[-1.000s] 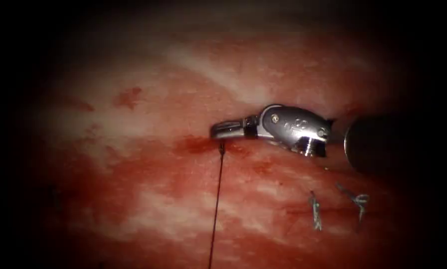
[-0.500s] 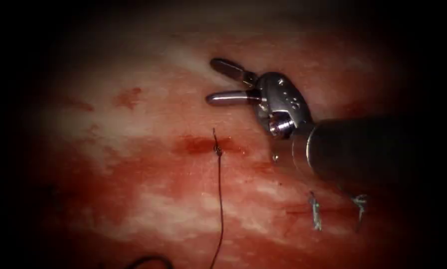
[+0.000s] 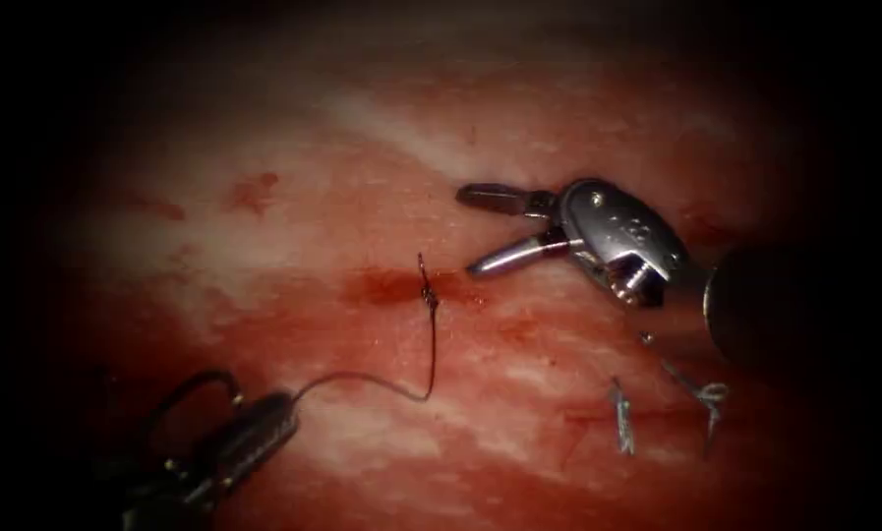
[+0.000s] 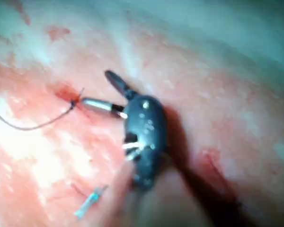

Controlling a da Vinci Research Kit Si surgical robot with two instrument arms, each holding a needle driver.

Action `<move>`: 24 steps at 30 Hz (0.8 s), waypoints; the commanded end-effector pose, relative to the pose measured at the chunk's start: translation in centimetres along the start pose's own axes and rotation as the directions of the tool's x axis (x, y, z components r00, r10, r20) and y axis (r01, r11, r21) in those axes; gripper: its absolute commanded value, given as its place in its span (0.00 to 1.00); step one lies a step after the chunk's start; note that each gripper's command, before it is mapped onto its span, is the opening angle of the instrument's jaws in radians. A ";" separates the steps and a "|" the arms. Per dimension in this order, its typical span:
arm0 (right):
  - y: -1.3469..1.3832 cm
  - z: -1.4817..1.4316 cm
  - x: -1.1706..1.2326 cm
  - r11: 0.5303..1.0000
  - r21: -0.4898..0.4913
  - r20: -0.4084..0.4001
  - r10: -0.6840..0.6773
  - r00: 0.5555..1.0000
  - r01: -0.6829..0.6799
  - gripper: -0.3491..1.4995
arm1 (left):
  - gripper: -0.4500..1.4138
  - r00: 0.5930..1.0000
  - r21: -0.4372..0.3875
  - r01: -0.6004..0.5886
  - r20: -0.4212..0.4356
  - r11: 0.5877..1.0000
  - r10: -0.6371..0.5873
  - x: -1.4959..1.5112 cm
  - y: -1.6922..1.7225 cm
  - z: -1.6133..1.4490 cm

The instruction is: Wound Closure

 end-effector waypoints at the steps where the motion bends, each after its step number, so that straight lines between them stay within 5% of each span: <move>1: -0.06 0.08 -0.12 1.000 -0.014 0.005 0.008 1.000 -0.008 0.69 | 0.00 1.000 -0.003 -0.001 -0.008 1.000 0.001 0.00 0.04 0.12; 3: -0.18 0.13 -0.17 0.999 -0.038 0.011 0.037 0.999 -0.037 0.55 | 0.00 1.000 -0.007 -0.006 -0.016 1.000 0.006 -0.04 -0.03 0.29; 13: -0.36 0.24 -0.19 0.997 -0.059 0.054 0.048 0.997 -0.045 0.34 | 0.00 0.999 -0.007 -0.026 -0.046 1.000 0.025 -0.16 -0.01 0.64; 17: -0.44 0.27 -0.17 0.997 -0.058 0.065 0.053 0.996 -0.049 0.02 | 0.00 0.998 -0.003 -0.029 -0.051 1.000 0.029 -0.19 0.00 0.77; 24: -0.64 0.33 -0.16 0.997 -0.069 0.066 0.050 0.997 -0.045 0.00 | 0.00 0.998 -0.013 -0.033 -0.048 0.999 0.032 -0.33 0.06 1.09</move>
